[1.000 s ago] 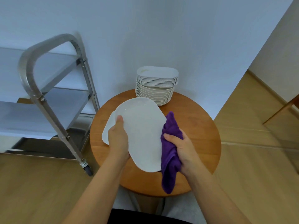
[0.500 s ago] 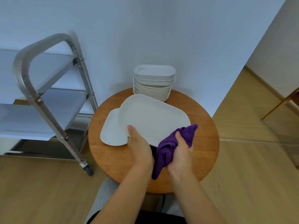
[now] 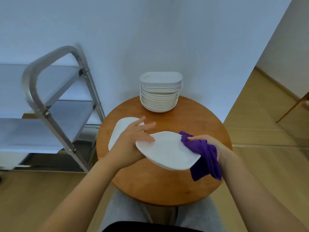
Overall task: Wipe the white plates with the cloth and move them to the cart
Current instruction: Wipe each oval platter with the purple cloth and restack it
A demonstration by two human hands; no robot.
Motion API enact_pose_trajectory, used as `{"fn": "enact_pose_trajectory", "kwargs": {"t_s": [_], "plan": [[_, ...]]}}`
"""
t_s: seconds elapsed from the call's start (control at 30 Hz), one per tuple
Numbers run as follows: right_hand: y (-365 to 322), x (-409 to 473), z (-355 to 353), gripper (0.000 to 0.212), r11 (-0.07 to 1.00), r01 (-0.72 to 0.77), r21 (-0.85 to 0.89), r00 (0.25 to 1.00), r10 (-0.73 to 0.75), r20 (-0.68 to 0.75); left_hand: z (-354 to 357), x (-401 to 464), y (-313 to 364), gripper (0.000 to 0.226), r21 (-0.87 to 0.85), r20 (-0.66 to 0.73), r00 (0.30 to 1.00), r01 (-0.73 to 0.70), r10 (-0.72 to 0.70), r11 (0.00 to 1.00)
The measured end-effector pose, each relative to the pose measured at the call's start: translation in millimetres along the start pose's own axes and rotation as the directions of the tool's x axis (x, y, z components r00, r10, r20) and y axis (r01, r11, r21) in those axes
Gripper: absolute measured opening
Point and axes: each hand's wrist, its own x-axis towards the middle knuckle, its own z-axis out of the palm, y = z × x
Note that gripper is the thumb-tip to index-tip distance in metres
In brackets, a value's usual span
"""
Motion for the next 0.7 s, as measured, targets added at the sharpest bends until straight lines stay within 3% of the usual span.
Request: {"fn": "enact_pose_trajectory", "kwargs": {"t_s": [0.07,0.13,0.2,0.27,0.33,0.4,0.47,0.5,0.53,0.57,0.6,0.63,0.7], "plan": [[3,1,2,0.021,0.983,0.061,0.176,0.998,-0.065,0.017,7,-2,-1,0.04,-0.199,0.096,0.988,0.135,-0.118,0.971],[8,5,3,0.021,0.899,0.144,0.413,0.987,-0.159,0.001,11,-4,5,0.011,-0.304,0.023,0.982,0.186,-0.188,0.934],[15,10,5,0.02,0.746,0.248,0.618,0.961,-0.27,-0.06,17,-6,12,0.022,-0.445,-0.085,0.944,0.25,-0.318,0.86],[19,12,4,0.023,0.57,0.363,0.737,0.91,-0.385,-0.151,22,-3,16,0.025,-0.664,-0.153,0.83,0.316,-0.536,0.677],[18,7,5,0.022,0.485,0.478,0.732,0.835,-0.51,-0.208,24,2,16,0.022,-0.792,-0.14,0.697,0.348,-0.704,0.502],[16,-4,14,0.02,0.543,0.61,0.577,0.747,-0.636,-0.192,24,4,18,0.025,-0.854,-0.064,0.645,0.359,-0.762,0.376],[13,-12,31,0.021,0.579,0.779,0.243,0.615,-0.781,-0.112,26,7,21,0.023,-0.839,-0.009,0.677,0.395,-0.736,0.374],[13,-16,42,0.032,0.516,0.857,0.005,0.516,-0.856,-0.01,27,8,23,0.022,-0.815,0.017,0.715,0.415,-0.699,0.404],[13,-18,53,0.043,0.377,0.893,-0.244,0.419,-0.896,0.148,27,11,27,0.021,-0.783,0.047,0.759,0.431,-0.649,0.448],[13,-17,63,0.049,0.211,0.865,-0.454,0.369,-0.883,0.292,27,13,30,0.018,-0.742,0.082,0.806,0.442,-0.587,0.503],[11,-16,70,0.051,0.076,0.805,-0.589,0.358,-0.853,0.379,26,14,34,0.017,-0.696,0.122,0.839,0.453,-0.53,0.557],[7,-16,74,0.051,0.03,0.763,-0.646,0.38,-0.829,0.41,24,15,36,0.018,-0.661,0.155,0.859,0.458,-0.489,0.595],[-1,-18,74,0.047,0.057,0.773,-0.632,0.406,-0.81,0.423,18,14,41,0.022,-0.634,0.188,0.877,0.453,-0.443,0.627]]}}
